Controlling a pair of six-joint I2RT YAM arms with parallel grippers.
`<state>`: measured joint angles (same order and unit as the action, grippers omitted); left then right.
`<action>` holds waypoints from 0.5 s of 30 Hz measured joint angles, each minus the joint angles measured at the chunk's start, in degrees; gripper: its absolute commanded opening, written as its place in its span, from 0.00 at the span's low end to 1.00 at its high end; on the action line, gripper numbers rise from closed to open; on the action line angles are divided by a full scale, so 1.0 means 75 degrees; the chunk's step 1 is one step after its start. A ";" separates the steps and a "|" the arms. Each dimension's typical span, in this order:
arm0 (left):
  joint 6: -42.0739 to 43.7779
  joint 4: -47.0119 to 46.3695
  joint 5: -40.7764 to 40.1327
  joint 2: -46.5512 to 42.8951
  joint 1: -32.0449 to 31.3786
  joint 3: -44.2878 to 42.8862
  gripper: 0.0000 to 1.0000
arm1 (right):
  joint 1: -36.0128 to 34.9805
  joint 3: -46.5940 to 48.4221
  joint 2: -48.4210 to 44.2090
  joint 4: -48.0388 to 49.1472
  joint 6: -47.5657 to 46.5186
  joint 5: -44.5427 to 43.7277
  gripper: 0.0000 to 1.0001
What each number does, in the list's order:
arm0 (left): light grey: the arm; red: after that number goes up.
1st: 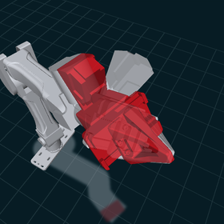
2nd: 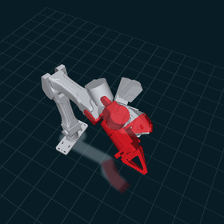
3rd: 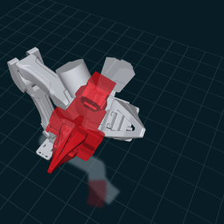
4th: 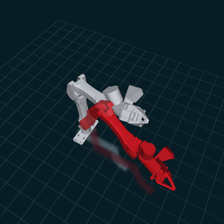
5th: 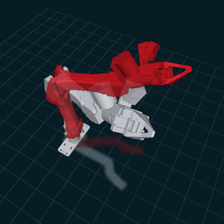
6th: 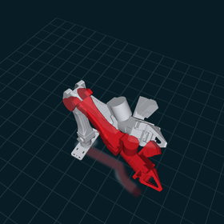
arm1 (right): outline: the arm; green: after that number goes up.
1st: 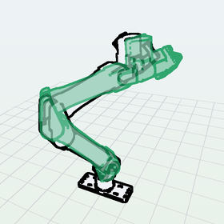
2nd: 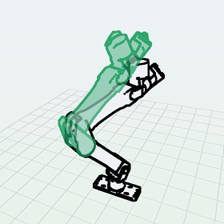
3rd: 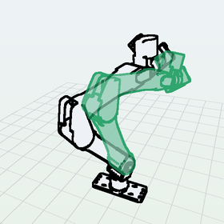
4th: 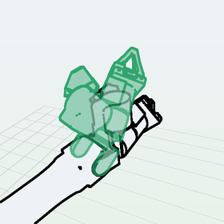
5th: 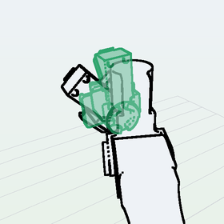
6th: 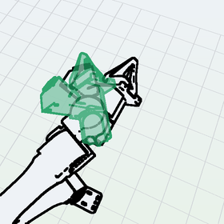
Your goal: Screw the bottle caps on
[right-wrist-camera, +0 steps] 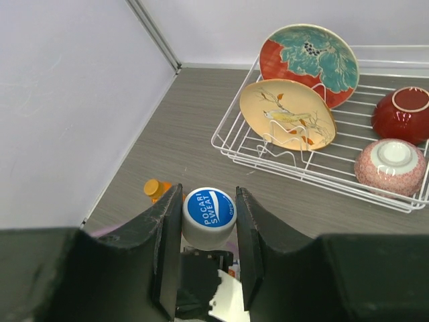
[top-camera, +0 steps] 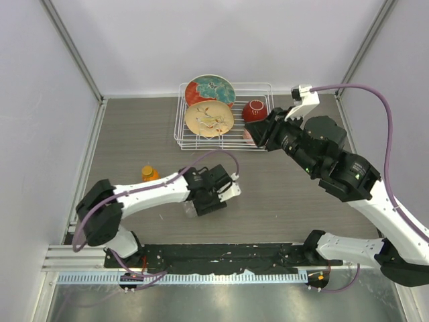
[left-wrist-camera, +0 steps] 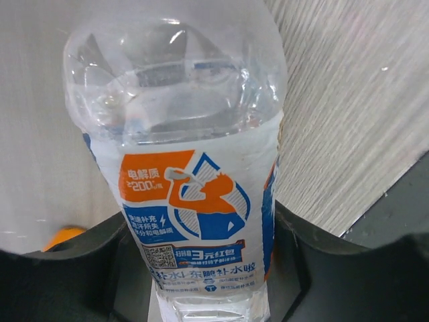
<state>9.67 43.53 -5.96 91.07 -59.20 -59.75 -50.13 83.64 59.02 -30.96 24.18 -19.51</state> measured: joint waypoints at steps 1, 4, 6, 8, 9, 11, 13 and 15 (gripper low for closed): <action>0.0227 0.0242 -0.0003 -0.0219 0.0000 -0.0236 0.36 | 0.0000 0.0114 0.0058 -0.0073 -0.0012 0.0012 0.09; 0.0962 0.0737 0.0000 -0.1172 0.0000 -0.1099 0.27 | 0.0000 0.0527 0.0286 -0.0117 -0.0017 0.0070 0.08; 0.1376 0.0586 0.0000 -0.2116 0.0000 -0.1556 0.21 | 0.0000 0.0659 0.0323 -0.0085 -0.0035 0.0128 0.07; 0.1617 0.0137 -0.0041 -0.3142 0.0003 -0.1600 0.11 | 0.0000 0.0726 0.0321 -0.0047 -0.0052 0.0210 0.07; 0.1664 -0.0087 -0.0073 -0.3494 0.0003 -0.1513 0.09 | 0.0000 0.0784 0.0335 -0.0050 -0.0067 0.0254 0.07; 0.1690 -0.0886 -0.0131 -0.4272 0.0003 -0.0947 0.03 | 0.0000 0.0944 0.0414 -0.0055 -0.0105 0.0385 0.07; 0.1591 -0.1440 -0.0122 -0.4951 0.0000 -0.0227 0.00 | 0.0000 0.1204 0.0583 -0.0038 -0.0204 0.0638 0.07; 0.1486 -0.2052 -0.0035 -0.5441 0.0003 0.0530 0.00 | -0.0006 0.1472 0.0801 -0.0055 -0.0280 0.0924 0.07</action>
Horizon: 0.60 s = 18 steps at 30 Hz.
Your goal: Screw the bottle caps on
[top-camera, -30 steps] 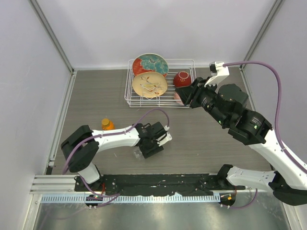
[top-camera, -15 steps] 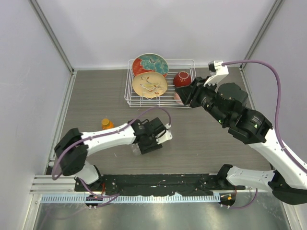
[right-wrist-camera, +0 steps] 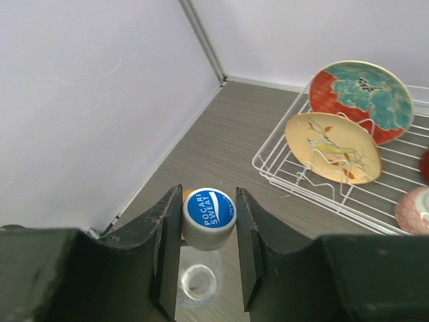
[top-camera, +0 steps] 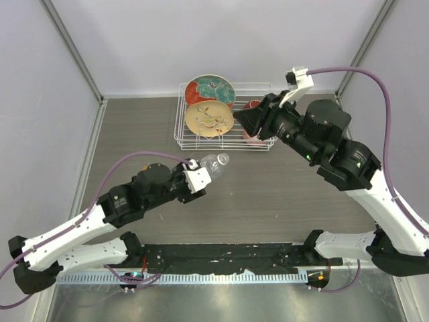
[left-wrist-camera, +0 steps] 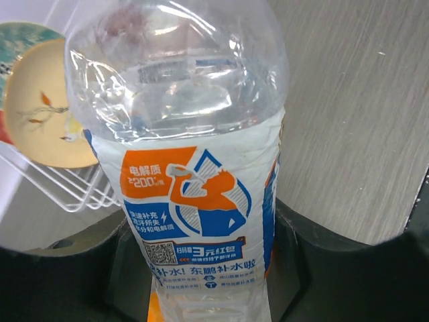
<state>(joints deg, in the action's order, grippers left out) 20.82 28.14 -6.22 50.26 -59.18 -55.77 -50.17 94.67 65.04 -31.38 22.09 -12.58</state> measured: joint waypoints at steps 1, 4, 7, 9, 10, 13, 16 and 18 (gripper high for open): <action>-0.0122 -0.0195 0.0052 -0.0198 0.0000 0.0289 0.00 | -0.0029 0.0140 0.0117 -0.0012 -0.0050 0.0119 0.07; -0.0615 -0.0898 0.0216 -0.0629 -0.0003 0.1192 0.00 | -0.0256 0.0484 0.0452 -0.0003 -0.0239 0.0344 0.07; -0.1040 -0.1620 0.0358 -0.1032 -0.0003 0.1687 0.00 | -0.0828 0.0676 0.0676 -0.0032 -0.0554 0.0280 0.06; -0.1297 -0.2171 0.0405 -0.1314 -0.0003 0.1938 0.00 | -0.1370 0.0781 0.0807 -0.0058 -0.0828 0.0187 0.05; -0.1399 -0.2465 0.0405 -0.1443 -0.0003 0.2072 0.00 | -0.1606 0.0816 0.0877 -0.0055 -0.0988 0.0108 0.05; -0.1801 -0.3165 0.0370 -0.1684 -0.0003 0.2340 0.00 | -0.2189 0.0836 0.0994 -0.0061 -0.1364 -0.0070 0.05; -0.2200 -0.3654 0.0376 -0.1731 0.0000 0.2398 0.00 | -0.2503 0.0813 0.1026 -0.0035 -0.1641 -0.0175 0.05; -0.2442 -0.3885 0.0463 -0.1772 0.0000 0.2419 0.00 | -0.2570 0.0766 0.0991 0.0020 -0.1754 -0.0239 0.05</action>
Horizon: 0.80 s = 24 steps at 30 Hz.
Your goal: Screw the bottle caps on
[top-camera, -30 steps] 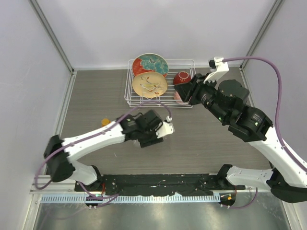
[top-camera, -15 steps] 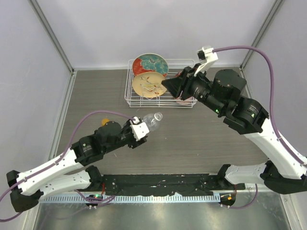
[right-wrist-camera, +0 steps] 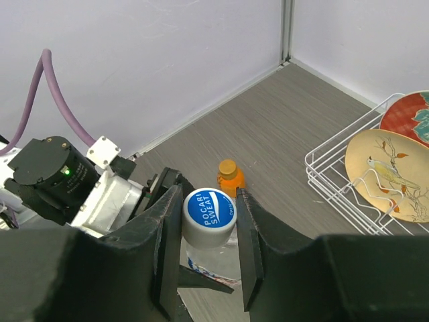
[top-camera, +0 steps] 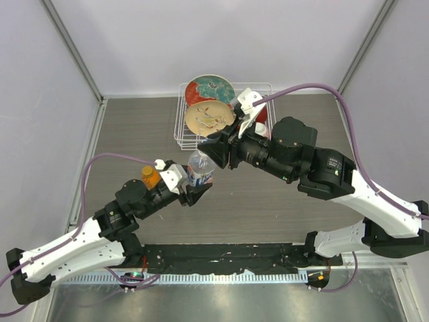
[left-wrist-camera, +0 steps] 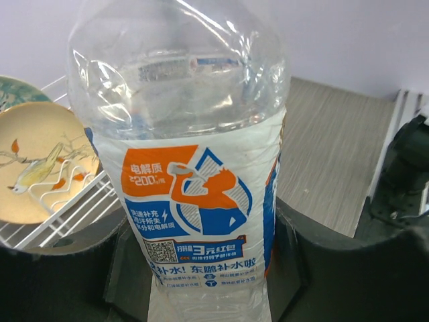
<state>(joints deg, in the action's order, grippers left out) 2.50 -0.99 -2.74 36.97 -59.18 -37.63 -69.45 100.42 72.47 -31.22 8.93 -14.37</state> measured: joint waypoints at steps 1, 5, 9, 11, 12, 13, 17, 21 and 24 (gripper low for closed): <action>-0.0137 -0.0102 0.0067 -0.0038 0.0000 0.0020 0.00 | -0.0029 -0.0017 -0.0017 0.0015 -0.0035 -0.0017 0.05; -0.0539 -0.0449 0.0449 -0.0154 0.0015 0.0152 0.00 | -0.0079 -0.0026 -0.0029 0.0076 -0.0149 -0.0006 0.06; -0.0752 -0.0638 0.0918 -0.0105 0.0044 0.0256 0.00 | -0.0099 -0.0114 -0.0029 0.0125 -0.0216 0.0038 0.06; -0.0819 -0.0723 0.1134 -0.0058 0.0044 0.0297 0.00 | -0.0114 -0.0187 -0.0029 0.0160 -0.0233 0.0073 0.06; -0.0851 -0.0752 0.1212 -0.0047 0.0044 0.0321 0.00 | -0.0114 -0.0224 -0.0029 0.0178 -0.0233 0.0093 0.06; -0.0863 -0.0755 0.1274 -0.0044 0.0044 0.0326 0.00 | -0.0114 -0.0251 -0.0029 0.0181 -0.0236 0.0119 0.06; -0.0871 -0.0822 0.1451 -0.0067 0.0050 0.0364 0.00 | -0.0119 -0.0271 -0.0029 0.0192 -0.0230 0.0224 0.06; -0.0871 -0.0860 0.1547 -0.0201 0.0122 0.0449 0.00 | -0.0119 -0.0289 -0.0044 0.0219 -0.0195 0.0356 0.06; -0.0871 -0.0912 0.1580 -0.0300 0.0207 0.0498 0.00 | -0.0119 -0.0402 -0.0140 0.0239 -0.0140 0.0490 0.06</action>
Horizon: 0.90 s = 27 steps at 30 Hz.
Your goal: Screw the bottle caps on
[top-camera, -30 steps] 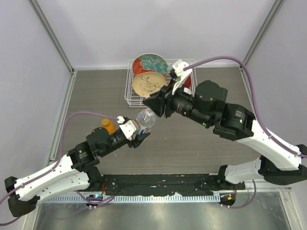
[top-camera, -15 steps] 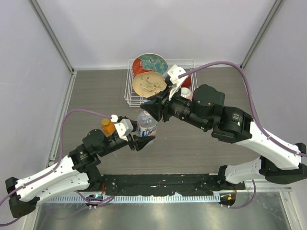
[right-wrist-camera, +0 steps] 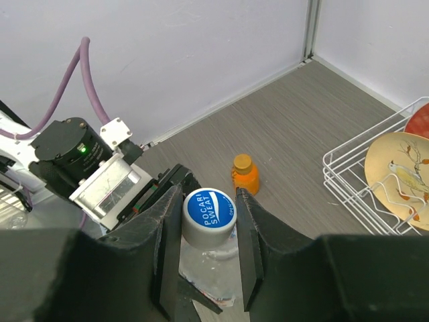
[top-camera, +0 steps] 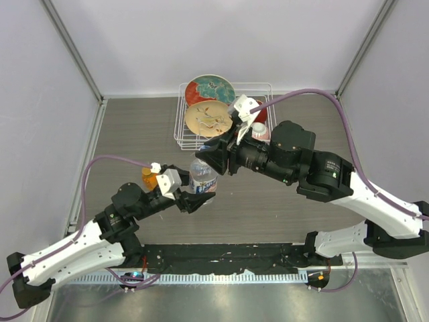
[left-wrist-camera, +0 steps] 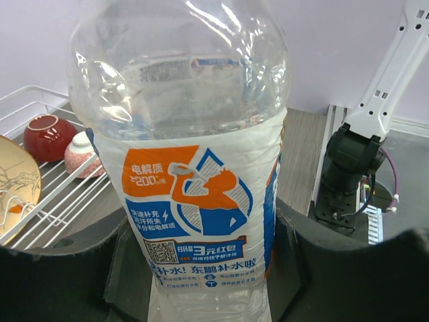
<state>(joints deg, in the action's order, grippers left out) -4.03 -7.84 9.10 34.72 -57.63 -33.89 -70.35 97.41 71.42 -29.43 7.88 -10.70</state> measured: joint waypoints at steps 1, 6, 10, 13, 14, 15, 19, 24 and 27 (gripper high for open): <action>-0.0003 -0.0020 0.0006 -0.0035 0.0032 0.0017 0.00 | 0.0000 -0.0032 -0.0032 0.0009 0.0009 0.0050 0.06; -0.0003 -0.0087 0.0093 -0.0131 0.0134 0.0067 0.00 | 0.0000 -0.0256 -0.0198 0.0157 0.0125 0.0230 0.06; -0.0003 -0.0143 0.0210 -0.0166 0.0166 0.0067 0.00 | 0.0000 -0.0428 -0.0221 0.0256 0.0178 0.0335 0.06; -0.0003 -0.0154 0.0344 -0.0192 0.0210 0.0073 0.00 | 0.0000 -0.0460 -0.0221 0.0318 0.0181 0.0391 0.06; -0.0003 -0.0163 0.0388 -0.0207 0.0230 0.0073 0.00 | 0.0000 -0.0460 -0.0221 0.0338 0.0181 0.0402 0.06; -0.0003 -0.0178 0.0428 -0.0221 0.0251 0.0073 0.00 | 0.0000 -0.0460 -0.0221 0.0361 0.0178 0.0417 0.06; -0.0003 -0.0184 0.0568 -0.0283 0.0323 0.0073 0.00 | 0.0000 -0.0460 -0.0204 0.0449 0.0192 0.0501 0.06; -0.0006 -0.0157 0.0697 -0.0376 0.0420 0.0076 0.00 | 0.0000 -0.0460 -0.0128 0.0606 0.0268 0.0650 0.06; -0.0006 -0.0143 0.0801 -0.0431 0.0460 0.0076 0.00 | 0.0003 -0.0460 -0.0108 0.0667 0.0356 0.0764 0.06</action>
<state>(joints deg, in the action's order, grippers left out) -4.08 -8.91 15.11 31.48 -54.17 -33.32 -70.32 93.95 70.61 -24.43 10.55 -4.97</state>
